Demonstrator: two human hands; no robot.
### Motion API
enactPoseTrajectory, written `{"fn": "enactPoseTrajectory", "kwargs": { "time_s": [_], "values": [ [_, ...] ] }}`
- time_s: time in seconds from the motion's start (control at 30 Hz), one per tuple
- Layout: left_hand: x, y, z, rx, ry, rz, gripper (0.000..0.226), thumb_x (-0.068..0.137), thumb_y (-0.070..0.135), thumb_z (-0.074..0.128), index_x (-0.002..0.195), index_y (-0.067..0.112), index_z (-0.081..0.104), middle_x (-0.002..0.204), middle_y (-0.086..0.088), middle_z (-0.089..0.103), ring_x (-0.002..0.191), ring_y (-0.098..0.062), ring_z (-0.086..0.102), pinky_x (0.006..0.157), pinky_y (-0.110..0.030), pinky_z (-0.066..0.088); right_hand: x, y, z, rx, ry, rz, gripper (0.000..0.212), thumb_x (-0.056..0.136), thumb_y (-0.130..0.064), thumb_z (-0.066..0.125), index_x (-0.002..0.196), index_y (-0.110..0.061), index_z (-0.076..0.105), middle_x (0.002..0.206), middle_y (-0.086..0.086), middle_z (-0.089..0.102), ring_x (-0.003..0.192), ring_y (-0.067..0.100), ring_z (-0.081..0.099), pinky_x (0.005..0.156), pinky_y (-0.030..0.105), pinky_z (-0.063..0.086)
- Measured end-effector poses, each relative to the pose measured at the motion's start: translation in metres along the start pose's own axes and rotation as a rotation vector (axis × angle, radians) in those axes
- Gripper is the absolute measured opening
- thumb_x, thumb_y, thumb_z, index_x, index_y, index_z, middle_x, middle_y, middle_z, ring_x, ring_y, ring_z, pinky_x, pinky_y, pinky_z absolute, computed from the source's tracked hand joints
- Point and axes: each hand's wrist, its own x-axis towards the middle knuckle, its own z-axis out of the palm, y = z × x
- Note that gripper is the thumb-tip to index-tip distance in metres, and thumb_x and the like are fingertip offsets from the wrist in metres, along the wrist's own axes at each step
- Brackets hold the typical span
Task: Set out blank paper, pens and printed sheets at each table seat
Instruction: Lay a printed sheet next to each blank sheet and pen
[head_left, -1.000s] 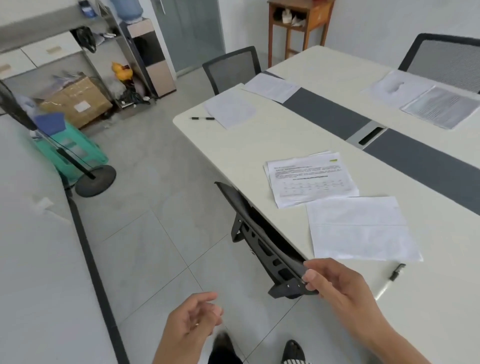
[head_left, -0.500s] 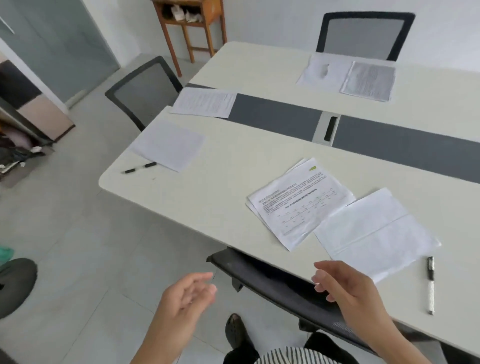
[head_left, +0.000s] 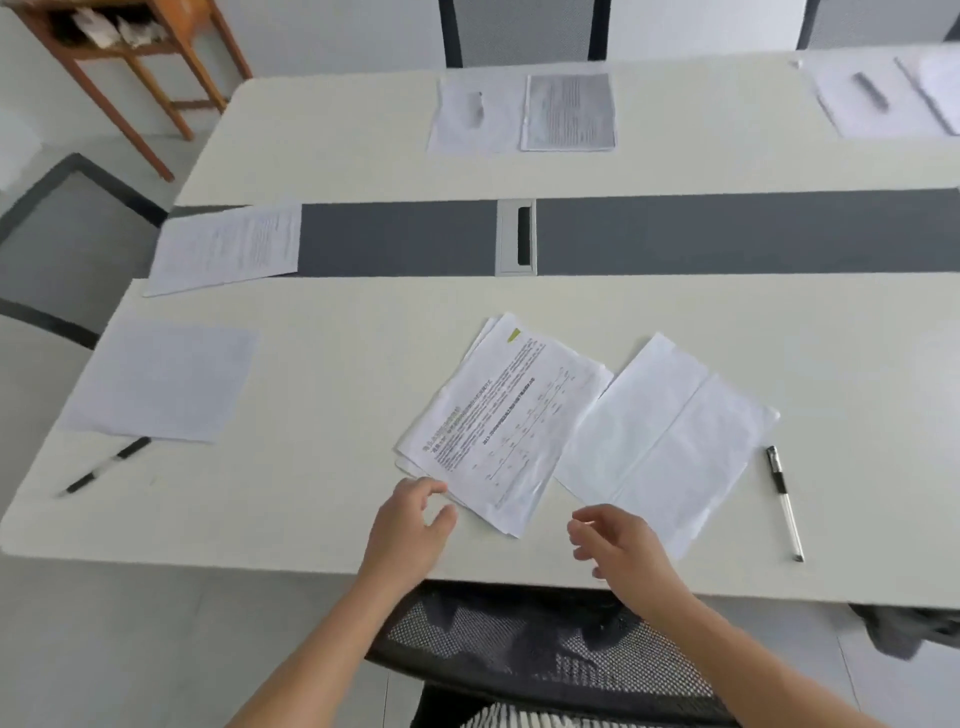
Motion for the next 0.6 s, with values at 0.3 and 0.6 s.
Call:
{"fn": "enactPoseTrajectory", "kwargs": {
  "time_s": [0.3, 0.6],
  "values": [
    [0.065, -0.044, 0.038, 0.730, -0.292, 0.098, 0.064, 0.094, 0.029, 0.044, 0.151, 0.024, 0.017, 0.161, -0.013, 0.002, 0.146, -0.031, 0.010, 0.113, -0.042, 0.028, 0.079, -0.011, 0.036, 0.460, -0.054, 0.391, 0.059, 0.091, -0.034, 0.065, 0.137, -0.003, 0.047, 0.119, 0.010, 0.061, 0.108, 0.023, 0.063, 0.086, 0.038, 0.057],
    [0.023, -0.079, 0.028, 0.759, -0.377, 0.199, 0.070, 0.091, 0.018, 0.042, 0.153, 0.030, 0.010, 0.162, -0.006, -0.009, 0.148, -0.028, 0.002, 0.118, -0.043, 0.021, 0.115, -0.060, 0.044, 0.436, 0.111, 0.386, 0.014, 0.083, -0.024, 0.073, 0.087, -0.013, 0.064, 0.080, 0.001, 0.062, 0.067, 0.016, 0.056, 0.057, 0.025, 0.039]
  ]
}}
